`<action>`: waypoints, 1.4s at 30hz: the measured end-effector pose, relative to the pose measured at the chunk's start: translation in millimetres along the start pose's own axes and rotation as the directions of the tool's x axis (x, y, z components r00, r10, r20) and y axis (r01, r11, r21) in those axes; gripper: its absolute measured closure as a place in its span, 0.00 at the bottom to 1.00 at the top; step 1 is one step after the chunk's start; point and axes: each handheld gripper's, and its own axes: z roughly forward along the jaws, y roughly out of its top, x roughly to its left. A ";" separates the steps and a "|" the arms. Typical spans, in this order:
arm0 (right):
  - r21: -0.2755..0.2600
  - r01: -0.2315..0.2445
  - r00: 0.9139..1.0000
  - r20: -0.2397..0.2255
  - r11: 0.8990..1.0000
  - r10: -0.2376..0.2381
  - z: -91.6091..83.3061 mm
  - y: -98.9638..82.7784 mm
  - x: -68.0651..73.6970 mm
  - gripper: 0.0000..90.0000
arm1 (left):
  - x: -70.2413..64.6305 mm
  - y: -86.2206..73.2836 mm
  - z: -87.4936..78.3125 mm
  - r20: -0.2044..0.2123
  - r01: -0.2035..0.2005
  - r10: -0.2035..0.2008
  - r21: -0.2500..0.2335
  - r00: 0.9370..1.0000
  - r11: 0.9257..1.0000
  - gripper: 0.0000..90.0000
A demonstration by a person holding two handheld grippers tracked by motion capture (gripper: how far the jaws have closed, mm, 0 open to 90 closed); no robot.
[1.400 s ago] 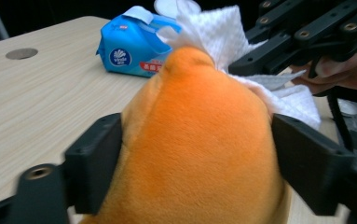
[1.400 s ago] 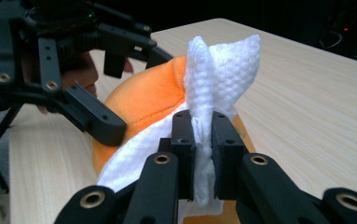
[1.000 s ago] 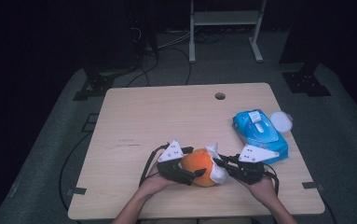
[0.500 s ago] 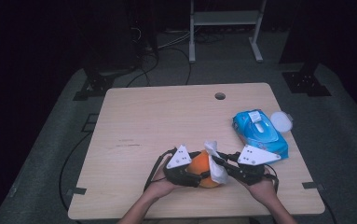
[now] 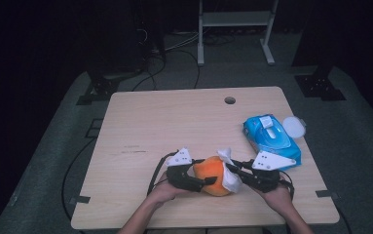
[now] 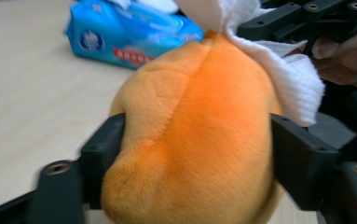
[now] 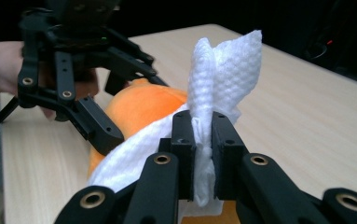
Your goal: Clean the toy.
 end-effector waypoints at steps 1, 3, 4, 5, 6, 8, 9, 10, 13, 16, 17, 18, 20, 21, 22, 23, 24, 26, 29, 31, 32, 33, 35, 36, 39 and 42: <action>-0.013 0.006 1.000 0.011 1.000 -0.006 -2.5 3.4 1.7 0.90 | -3.4 3.3 -0.9 -0.011 -0.017 0.017 0.000 1.000 1.000 0.34; -0.051 0.029 1.000 0.013 0.998 -0.029 -7.9 12.4 7.5 0.90 | -11.6 9.2 -2.1 -0.059 -0.077 0.078 0.018 0.995 0.997 0.37; -0.073 0.045 0.999 0.003 0.996 -0.045 -9.4 16.6 11.5 0.90 | -16.5 11.6 -0.8 -0.084 -0.111 0.114 0.036 0.990 0.993 0.37; -0.080 0.060 0.998 -0.007 0.995 -0.061 -9.1 20.0 16.5 0.90 | -21.7 13.2 0.6 -0.094 -0.139 0.142 0.044 0.985 0.989 0.38; -0.072 0.085 0.996 -0.011 0.994 -0.086 -6.7 22.4 21.2 0.90 | -26.4 14.7 1.6 -0.097 -0.169 0.173 0.050 0.980 0.984 0.38; -0.029 0.121 0.993 -0.006 0.992 -0.121 0.9 21.2 26.4 0.90 | -32.7 17.5 2.3 -0.098 -0.199 0.205 0.066 0.974 0.978 0.38; -0.026 0.120 0.993 -0.006 0.992 -0.120 2.3 18.8 24.9 0.90 | -33.7 17.7 1.8 -0.107 -0.200 0.207 0.076 0.972 0.977 0.38; -0.025 0.102 0.995 -0.012 0.994 -0.102 2.6 15.4 20.7 0.90 | -32.5 17.0 0.9 -0.109 -0.195 0.202 0.071 0.973 0.978 0.39; -0.025 0.067 0.998 0.005 0.997 -0.067 -2.1 8.3 9.6 0.90 | -30.4 15.8 -0.4 -0.121 -0.178 0.186 0.070 0.975 0.981 0.39; -0.026 0.082 0.996 0.031 0.996 -0.082 -4.2 10.0 12.9 0.90 | -33.8 18.8 1.4 -0.128 -0.189 0.197 0.073 0.972 0.979 0.39; -0.034 0.086 0.996 0.025 0.996 -0.085 -3.7 12.5 16.3 0.90 | -35.1 20.0 1.1 -0.131 -0.199 0.207 0.074 0.969 0.977 0.39; -0.053 0.075 0.997 -0.005 0.996 -0.075 -3.0 15.4 19.9 0.90 | -36.8 21.4 0.8 -0.138 -0.209 0.218 0.077 0.966 0.975 0.39; -0.072 0.087 0.994 -0.053 0.994 -0.091 1.0 21.0 29.2 0.90 | -40.8 24.2 0.1 -0.147 -0.230 0.240 0.086 0.960 0.969 0.39; -0.067 0.103 0.993 -0.058 0.992 -0.107 3.8 22.6 33.3 0.90 | -42.9 25.4 -0.7 -0.155 -0.240 0.251 0.088 0.956 0.967 0.39; -0.061 0.119 0.991 -0.052 0.991 -0.122 6.1 22.8 35.3 0.90 | -43.9 26.0 -1.8 -0.164 -0.247 0.260 0.093 0.952 0.965 0.39; -0.064 0.121 0.991 -0.051 0.991 -0.124 7.0 22.0 34.1 0.90 | -43.6 26.3 -3.0 -0.171 -0.249 0.263 0.098 0.949 0.963 0.39; -0.062 0.108 0.993 -0.050 0.992 -0.111 6.7 20.6 30.8 0.90 | -42.5 26.1 -4.1 -0.177 -0.243 0.257 0.097 0.950 0.965 0.39; -0.045 0.093 0.996 -0.015 0.995 -0.093 5.2 16.1 23.6 0.90 | -39.2 24.6 -6.0 -0.178 -0.233 0.249 0.103 0.952 0.967 0.39; -0.033 0.044 0.999 0.015 0.998 -0.044 4.0 8.9 12.4 0.90 | -36.3 23.5 -6.7 -0.173 -0.216 0.229 0.092 0.958 0.972 0.40; -0.054 0.021 1.000 -0.007 0.998 -0.021 4.0 11.8 14.8 0.90 | -38.4 24.1 -4.9 -0.169 -0.222 0.235 0.095 0.957 0.970 0.40; -0.061 0.029 0.999 -0.023 0.998 -0.030 5.4 14.2 18.2 0.90 | -39.0 24.1 -3.9 -0.169 -0.224 0.237 0.096 0.957 0.970 0.40; -0.060 0.045 0.998 -0.030 0.997 -0.047 7.6 16.0 21.7 0.90 | -39.2 23.7 -3.0 -0.170 -0.222 0.236 0.097 0.957 0.970 0.39; -0.048 0.073 0.997 -0.022 0.996 -0.074 11.6 15.9 24.6 0.90 | -37.0 22.4 -4.2 -0.166 -0.214 0.228 0.097 0.959 0.972 0.39; -0.045 0.060 0.998 -0.031 0.997 -0.061 11.6 14.3 22.4 0.90 | -37.0 22.4 -4.2 -0.166 -0.214 0.228 0.097 0.959 0.972 0.38; -0.025 0.032 0.999 -0.027 0.999 -0.033 11.5 6.2 10.9 0.90 | -29.3 18.8 -4.3 -0.101 -0.197 0.206 0.090 0.973 0.976 0.26; -0.012 0.006 1.000 -0.003 1.000 -0.006 8.8 -0.6 2.6 0.90 | -18.6 13.0 -4.9 -0.053 -0.172 0.176 0.061 0.983 0.983 0.19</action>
